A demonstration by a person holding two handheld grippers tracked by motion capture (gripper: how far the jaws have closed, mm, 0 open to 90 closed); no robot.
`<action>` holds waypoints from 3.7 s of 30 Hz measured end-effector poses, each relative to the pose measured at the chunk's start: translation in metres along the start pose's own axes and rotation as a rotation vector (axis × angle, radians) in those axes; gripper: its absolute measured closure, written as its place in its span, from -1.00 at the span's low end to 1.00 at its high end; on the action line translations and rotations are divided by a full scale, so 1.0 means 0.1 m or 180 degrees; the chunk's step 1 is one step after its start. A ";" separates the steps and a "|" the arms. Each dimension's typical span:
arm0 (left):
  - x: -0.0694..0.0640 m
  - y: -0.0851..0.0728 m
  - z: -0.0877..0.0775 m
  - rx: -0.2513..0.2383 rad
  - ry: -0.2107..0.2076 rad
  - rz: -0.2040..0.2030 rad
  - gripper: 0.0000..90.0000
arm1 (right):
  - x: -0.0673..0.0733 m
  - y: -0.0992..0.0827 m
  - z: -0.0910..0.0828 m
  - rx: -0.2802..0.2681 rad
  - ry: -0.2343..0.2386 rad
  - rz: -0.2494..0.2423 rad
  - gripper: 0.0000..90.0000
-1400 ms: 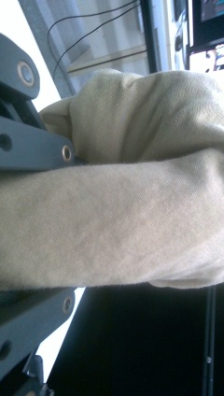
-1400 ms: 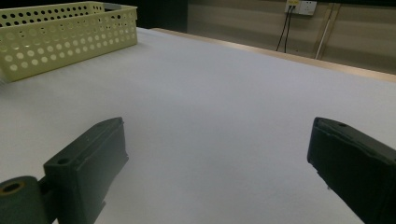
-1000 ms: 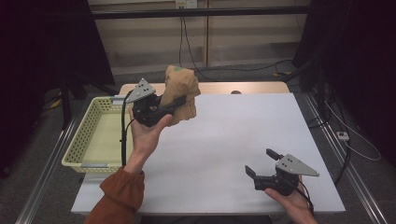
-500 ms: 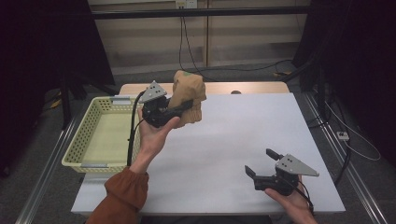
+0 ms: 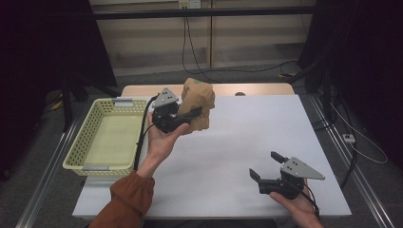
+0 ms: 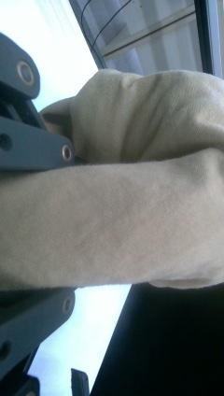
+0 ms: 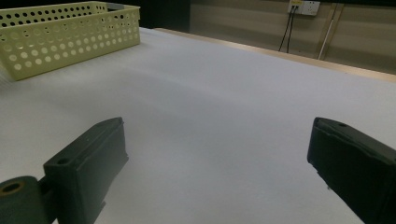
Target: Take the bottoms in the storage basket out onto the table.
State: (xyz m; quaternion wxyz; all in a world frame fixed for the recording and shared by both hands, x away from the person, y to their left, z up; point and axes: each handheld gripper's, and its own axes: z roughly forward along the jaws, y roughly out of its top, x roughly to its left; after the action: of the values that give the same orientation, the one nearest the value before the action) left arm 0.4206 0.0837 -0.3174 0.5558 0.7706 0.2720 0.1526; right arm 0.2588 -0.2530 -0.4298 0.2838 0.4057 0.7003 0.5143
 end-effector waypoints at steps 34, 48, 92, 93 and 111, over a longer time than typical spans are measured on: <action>0.01 -0.30 0.46 0.0465 -0.0044 -0.0084 0.46 | 0.00 0.00 0.01 0.0012 0.0006 0.0001 -0.90; 0.09 -0.44 0.78 0.0695 0.0071 -0.0224 0.46 | 0.00 0.00 0.01 0.0003 0.0006 0.0007 -0.90; 0.30 -0.72 1.02 0.1132 0.0269 -0.0373 0.39 | -0.01 0.00 0.01 0.0011 0.0008 0.0003 -0.90; 0.30 -0.73 1.03 0.1152 0.0268 -0.0382 0.39 | 0.00 0.00 0.01 0.0009 0.0008 0.0002 -0.90; 0.39 -0.80 1.08 0.1167 0.0378 -0.0446 0.22 | -0.01 0.00 0.01 0.0009 0.0003 0.0002 -0.90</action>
State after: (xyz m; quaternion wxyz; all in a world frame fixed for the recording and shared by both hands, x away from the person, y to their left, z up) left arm 0.4898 0.0415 -0.4316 0.3985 0.8277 0.3804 0.1066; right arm 0.2597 -0.2532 -0.4302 0.2827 0.4060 0.7010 0.5136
